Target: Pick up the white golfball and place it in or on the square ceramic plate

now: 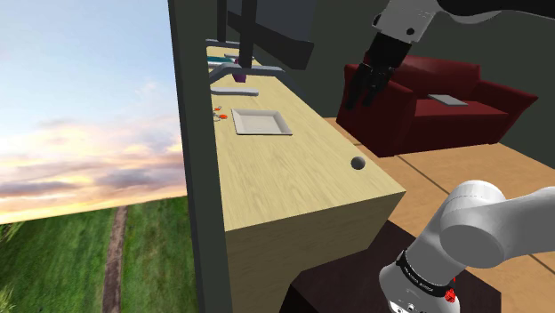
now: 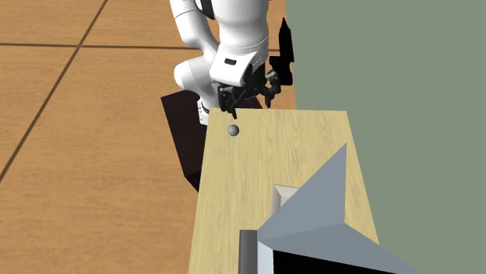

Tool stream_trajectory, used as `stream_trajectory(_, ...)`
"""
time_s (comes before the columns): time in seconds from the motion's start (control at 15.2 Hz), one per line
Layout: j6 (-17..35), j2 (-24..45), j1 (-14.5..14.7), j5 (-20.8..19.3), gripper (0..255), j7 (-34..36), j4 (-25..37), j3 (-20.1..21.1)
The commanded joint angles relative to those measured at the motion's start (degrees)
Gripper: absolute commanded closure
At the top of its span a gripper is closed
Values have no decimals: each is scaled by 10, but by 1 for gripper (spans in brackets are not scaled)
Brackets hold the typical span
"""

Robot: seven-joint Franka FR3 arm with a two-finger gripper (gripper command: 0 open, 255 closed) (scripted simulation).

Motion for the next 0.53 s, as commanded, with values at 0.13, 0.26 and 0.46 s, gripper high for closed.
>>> stream_trajectory(0.13, -7, 4, 1, -17, 0, -8, -24, 8)
stream_trajectory(0.26, -13, 8, 2, -34, 0, -17, -49, 16)
stream_trajectory(0.46, -21, 12, 3, -61, 0, -30, -88, 26)
